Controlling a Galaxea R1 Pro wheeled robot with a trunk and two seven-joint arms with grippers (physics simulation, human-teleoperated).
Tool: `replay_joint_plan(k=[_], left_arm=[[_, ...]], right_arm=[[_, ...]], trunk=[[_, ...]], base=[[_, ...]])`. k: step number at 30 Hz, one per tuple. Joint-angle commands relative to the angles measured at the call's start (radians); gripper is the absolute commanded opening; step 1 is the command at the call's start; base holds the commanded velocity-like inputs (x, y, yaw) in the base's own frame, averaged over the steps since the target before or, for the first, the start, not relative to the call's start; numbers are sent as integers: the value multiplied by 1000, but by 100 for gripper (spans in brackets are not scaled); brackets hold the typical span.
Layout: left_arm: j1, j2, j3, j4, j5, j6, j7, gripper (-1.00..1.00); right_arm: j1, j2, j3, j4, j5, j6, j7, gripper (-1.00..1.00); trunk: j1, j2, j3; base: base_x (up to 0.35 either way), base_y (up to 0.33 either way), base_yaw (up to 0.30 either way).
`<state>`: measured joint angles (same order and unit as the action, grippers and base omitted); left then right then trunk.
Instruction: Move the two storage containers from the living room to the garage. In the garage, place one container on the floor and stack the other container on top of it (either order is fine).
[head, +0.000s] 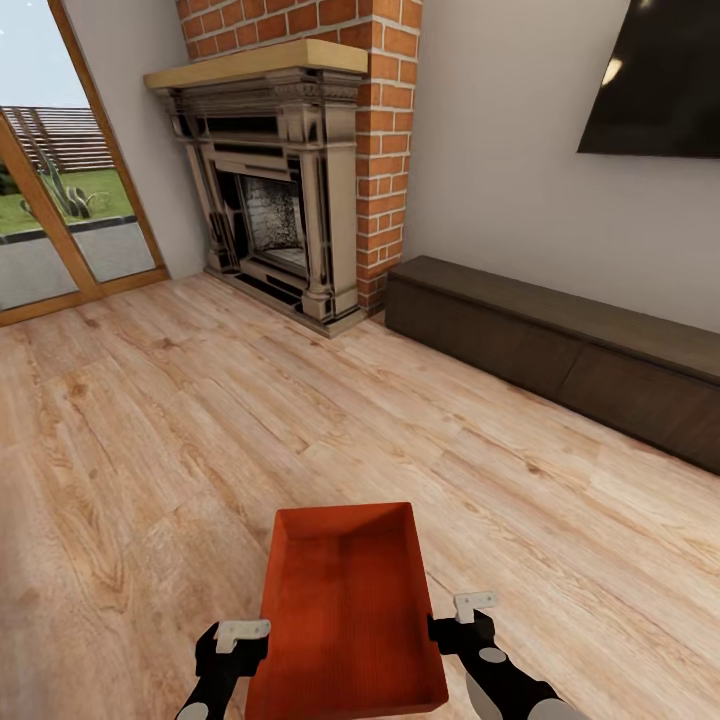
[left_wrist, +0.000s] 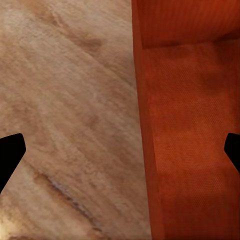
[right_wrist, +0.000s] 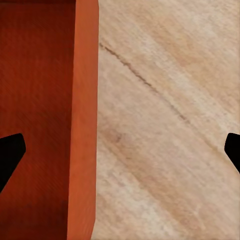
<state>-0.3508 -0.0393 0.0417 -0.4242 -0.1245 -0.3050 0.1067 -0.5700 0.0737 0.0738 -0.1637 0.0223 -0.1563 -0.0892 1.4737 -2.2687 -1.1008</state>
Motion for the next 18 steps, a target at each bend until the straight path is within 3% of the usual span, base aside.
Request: replay_joint_plan(k=[1, 18], left_arm=[[-1, -1, 4, 1, -10, -3, 4, 100], [-1, 2, 5, 5, -10, -2, 4, 100]], right_arm=[[-1, 0, 8, 1, 2, -2, -7, 100], [-1, 0, 8, 3, 3, -2, -7, 100]], trunk=[[0, 0, -1], [0, 0, -1]], base=[[0, 0, 0], [0, 0, 0]])
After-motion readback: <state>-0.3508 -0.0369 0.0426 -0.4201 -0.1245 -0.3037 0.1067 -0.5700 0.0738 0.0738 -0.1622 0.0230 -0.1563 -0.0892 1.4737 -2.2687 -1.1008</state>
